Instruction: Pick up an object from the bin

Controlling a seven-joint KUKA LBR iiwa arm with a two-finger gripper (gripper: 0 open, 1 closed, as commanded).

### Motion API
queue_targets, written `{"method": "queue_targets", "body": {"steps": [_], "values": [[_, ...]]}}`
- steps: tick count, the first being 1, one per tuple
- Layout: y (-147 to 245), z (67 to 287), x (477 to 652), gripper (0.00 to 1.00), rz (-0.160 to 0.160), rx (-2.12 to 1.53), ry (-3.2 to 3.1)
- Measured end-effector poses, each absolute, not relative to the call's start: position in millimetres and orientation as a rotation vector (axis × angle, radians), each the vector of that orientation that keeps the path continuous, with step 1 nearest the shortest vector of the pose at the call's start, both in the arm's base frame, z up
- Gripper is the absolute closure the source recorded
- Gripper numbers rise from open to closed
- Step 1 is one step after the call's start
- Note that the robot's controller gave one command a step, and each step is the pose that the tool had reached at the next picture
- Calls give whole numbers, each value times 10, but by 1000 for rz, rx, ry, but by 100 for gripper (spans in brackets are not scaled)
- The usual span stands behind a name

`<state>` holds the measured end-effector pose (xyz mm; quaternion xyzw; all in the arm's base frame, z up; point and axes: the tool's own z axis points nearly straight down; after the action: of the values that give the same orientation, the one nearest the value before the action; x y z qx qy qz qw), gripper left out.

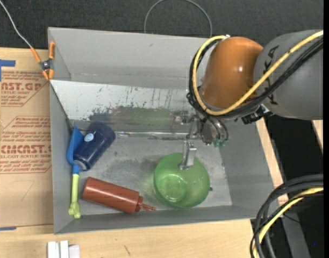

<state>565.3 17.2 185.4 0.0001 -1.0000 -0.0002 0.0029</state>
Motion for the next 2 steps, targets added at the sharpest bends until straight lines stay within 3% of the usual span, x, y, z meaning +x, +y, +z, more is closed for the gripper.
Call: {"method": "queue_targets", "body": {"steps": [1, 2], "values": [[172, 1902, 5668, 0, -1, 0, -3143], [17, 1017, 5389, 0, 0, 59, -3142]]}}
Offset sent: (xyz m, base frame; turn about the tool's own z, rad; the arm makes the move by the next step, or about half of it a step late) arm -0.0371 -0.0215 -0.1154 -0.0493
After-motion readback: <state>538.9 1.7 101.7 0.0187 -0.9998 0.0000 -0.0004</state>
